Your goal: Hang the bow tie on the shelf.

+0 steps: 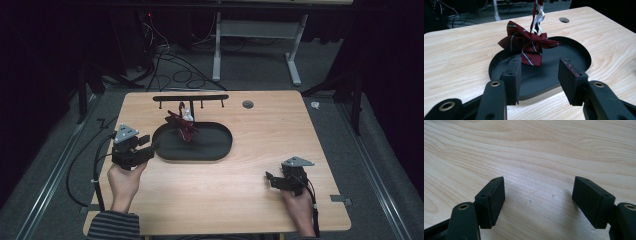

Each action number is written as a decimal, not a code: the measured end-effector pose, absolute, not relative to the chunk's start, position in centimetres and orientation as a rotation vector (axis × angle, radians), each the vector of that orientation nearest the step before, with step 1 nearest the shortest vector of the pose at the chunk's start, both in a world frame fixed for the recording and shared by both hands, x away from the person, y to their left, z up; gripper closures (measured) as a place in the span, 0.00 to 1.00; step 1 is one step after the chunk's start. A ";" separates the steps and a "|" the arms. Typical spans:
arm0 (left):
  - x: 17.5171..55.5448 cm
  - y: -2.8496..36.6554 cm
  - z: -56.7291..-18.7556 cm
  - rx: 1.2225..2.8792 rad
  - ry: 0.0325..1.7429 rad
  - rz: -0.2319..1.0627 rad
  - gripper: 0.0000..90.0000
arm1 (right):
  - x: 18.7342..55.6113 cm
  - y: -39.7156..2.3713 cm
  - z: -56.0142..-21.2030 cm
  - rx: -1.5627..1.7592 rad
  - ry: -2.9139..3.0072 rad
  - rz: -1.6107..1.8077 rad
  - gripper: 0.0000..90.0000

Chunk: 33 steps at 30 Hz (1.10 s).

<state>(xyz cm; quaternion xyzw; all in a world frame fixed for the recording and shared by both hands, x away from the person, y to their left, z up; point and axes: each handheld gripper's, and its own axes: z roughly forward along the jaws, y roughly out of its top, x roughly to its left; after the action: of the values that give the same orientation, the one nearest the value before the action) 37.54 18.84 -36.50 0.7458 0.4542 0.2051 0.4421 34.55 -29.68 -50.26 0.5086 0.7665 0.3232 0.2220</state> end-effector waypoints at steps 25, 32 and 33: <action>36.3 19.4 -39.4 1.843 1.159 0.442 0.57 | 34.5 -29.7 -50.2 1.406 2.119 0.892 0.31; 36.1 19.3 -40.5 1.853 1.168 0.423 0.56 | 34.5 -29.7 -50.3 1.407 2.118 0.893 0.31; 36.0 19.3 -40.6 1.854 1.171 0.420 0.56 | 34.5 -29.7 -50.3 1.407 2.118 0.893 0.31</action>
<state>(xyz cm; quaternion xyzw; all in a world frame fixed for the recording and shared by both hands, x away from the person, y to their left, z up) 36.02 19.25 -40.62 0.7463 0.4711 0.1688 0.4389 34.53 -29.66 -50.25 0.5092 0.7664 0.3230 0.2214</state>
